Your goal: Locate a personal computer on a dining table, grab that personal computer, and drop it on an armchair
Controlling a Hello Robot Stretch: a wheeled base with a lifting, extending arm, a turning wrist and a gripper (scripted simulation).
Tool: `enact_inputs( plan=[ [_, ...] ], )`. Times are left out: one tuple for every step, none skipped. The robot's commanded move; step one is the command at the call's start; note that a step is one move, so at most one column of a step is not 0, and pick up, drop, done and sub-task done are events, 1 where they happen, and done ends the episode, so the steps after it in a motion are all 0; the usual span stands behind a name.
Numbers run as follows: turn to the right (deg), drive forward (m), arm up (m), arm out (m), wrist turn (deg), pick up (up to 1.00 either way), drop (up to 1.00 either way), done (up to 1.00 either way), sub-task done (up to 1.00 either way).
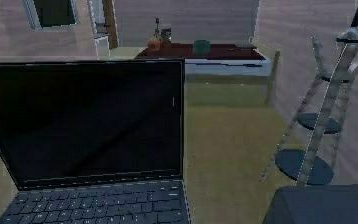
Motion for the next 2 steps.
enact_inputs(
  plan=[
    [0.0, 0.0, 0.0, 0.36, 0.0, 0.0, 0.0, 0.0, 0.0],
    [0.0, 0.0, 0.0, 0.0, 45.0, 0.0, 0.0, 0.0, 0.0]
  ],
)
